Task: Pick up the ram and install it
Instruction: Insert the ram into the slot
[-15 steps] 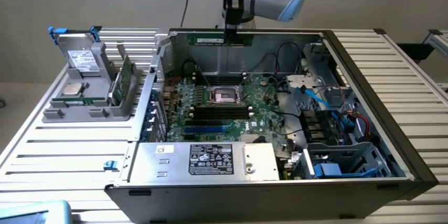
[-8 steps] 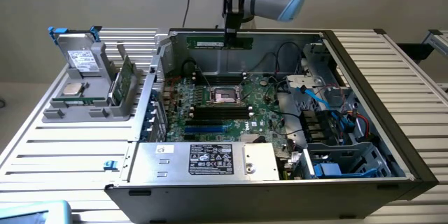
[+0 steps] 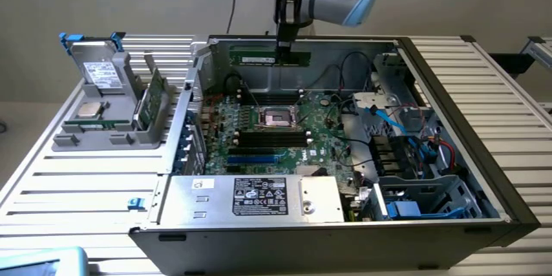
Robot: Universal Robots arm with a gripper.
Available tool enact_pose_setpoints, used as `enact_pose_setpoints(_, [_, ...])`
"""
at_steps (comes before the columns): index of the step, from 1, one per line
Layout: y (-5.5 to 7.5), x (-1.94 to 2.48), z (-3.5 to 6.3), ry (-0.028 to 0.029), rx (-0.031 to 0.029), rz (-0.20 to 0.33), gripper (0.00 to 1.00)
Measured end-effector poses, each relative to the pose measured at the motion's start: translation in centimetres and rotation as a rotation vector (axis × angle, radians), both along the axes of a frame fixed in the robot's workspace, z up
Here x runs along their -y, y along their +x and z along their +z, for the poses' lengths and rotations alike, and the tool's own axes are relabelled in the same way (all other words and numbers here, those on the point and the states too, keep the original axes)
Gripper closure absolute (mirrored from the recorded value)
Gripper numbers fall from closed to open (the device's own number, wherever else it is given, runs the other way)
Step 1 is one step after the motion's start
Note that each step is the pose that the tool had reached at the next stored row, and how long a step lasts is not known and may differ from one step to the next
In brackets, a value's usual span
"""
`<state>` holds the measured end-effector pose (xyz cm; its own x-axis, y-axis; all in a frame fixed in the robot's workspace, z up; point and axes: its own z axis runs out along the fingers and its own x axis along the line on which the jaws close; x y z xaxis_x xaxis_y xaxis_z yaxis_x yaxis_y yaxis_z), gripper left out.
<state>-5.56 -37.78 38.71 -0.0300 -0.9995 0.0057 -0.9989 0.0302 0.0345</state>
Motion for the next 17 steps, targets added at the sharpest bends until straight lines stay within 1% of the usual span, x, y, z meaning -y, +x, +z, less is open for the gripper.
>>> enact_pose_setpoints(2, [0.0, 0.06, -0.06, 0.0, 0.0001, 0.0, 0.87])
enact_pose_setpoints(3, [0.0, 0.06, -0.13, -0.0021, 0.0, 0.0, 0.87])
enact_pose_setpoints(4, [0.0, 0.06, -0.22, -0.006, 0.0, 0.001, 0.87])
enact_pose_setpoints(6, [0.0, 0.07, -0.33, -0.0167, 0.0, 0.001, 0.87])
enact_pose_setpoints(7, [0.0, 0.07, -0.39, -0.0183, 0.0, 0.001, 0.87])
enact_pose_setpoints(11, [0.0, 0.11, -0.82, -0.0191, 0.0, 0.001, 0.87])
enact_pose_setpoints(17, [0.1, 0.42, -1.92, -0.019, -0.0001, 0.001, 0.87])
